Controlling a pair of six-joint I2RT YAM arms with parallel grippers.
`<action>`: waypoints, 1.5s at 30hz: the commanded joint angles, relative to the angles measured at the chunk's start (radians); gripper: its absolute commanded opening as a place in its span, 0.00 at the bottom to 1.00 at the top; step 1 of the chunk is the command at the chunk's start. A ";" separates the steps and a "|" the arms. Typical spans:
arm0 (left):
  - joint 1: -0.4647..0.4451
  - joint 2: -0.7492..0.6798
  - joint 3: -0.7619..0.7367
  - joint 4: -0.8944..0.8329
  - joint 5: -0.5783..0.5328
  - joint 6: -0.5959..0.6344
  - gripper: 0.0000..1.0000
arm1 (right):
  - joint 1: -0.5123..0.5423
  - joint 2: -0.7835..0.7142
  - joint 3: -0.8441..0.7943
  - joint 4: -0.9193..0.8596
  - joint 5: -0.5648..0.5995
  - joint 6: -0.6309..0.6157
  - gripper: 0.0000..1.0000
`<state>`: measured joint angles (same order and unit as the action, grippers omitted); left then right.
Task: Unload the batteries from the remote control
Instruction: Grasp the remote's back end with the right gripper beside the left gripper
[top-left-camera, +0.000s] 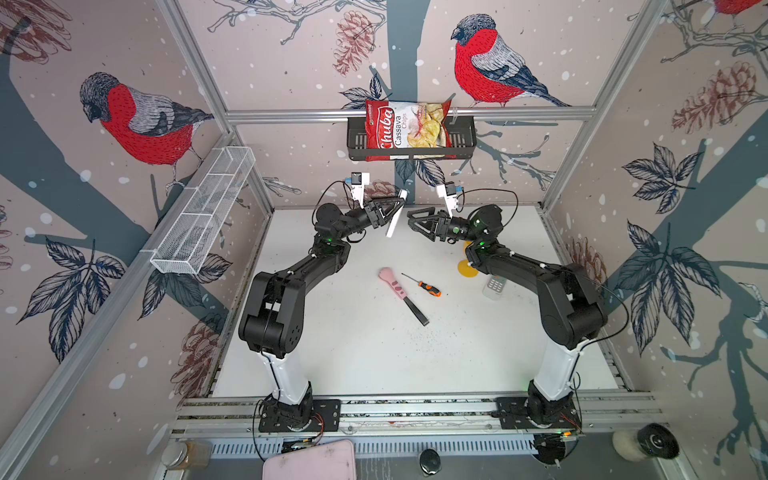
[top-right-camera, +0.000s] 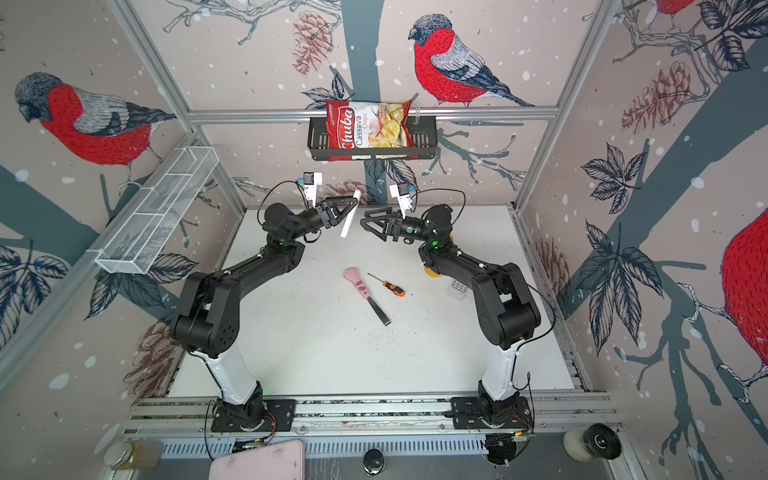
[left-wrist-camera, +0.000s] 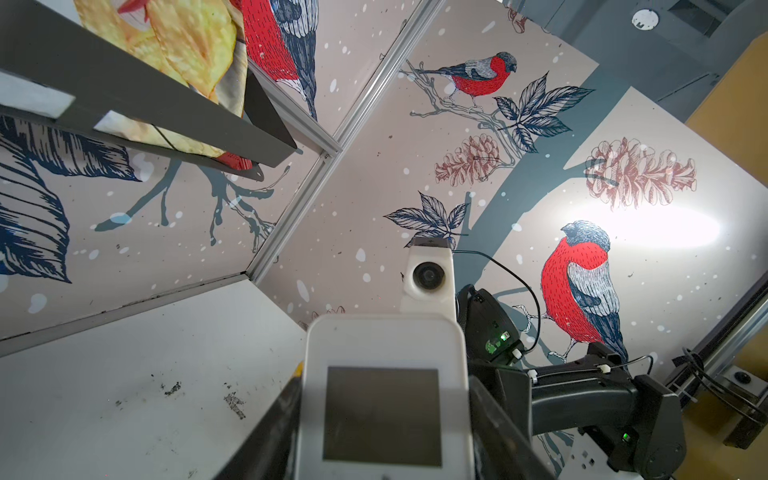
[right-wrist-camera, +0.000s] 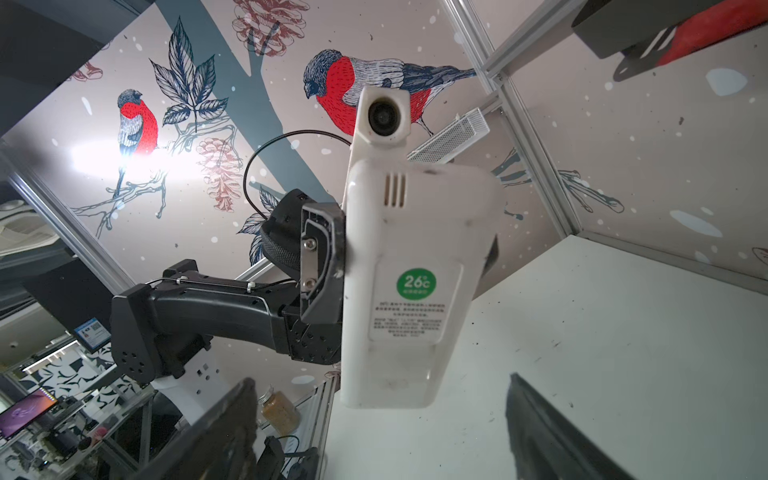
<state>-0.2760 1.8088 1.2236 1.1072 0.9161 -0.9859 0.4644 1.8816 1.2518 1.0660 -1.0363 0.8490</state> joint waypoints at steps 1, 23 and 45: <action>-0.004 0.006 0.013 0.078 0.002 -0.019 0.41 | 0.009 0.015 0.028 -0.008 -0.037 -0.017 0.94; -0.022 0.009 0.016 0.095 0.006 -0.027 0.40 | 0.055 0.082 0.155 -0.067 -0.027 -0.041 0.91; -0.023 0.011 -0.019 0.140 0.007 -0.049 0.40 | 0.047 0.093 0.155 -0.047 0.005 -0.006 0.49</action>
<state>-0.2974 1.8221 1.2076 1.1854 0.9119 -1.0199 0.5110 1.9717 1.4014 0.9855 -1.0573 0.8436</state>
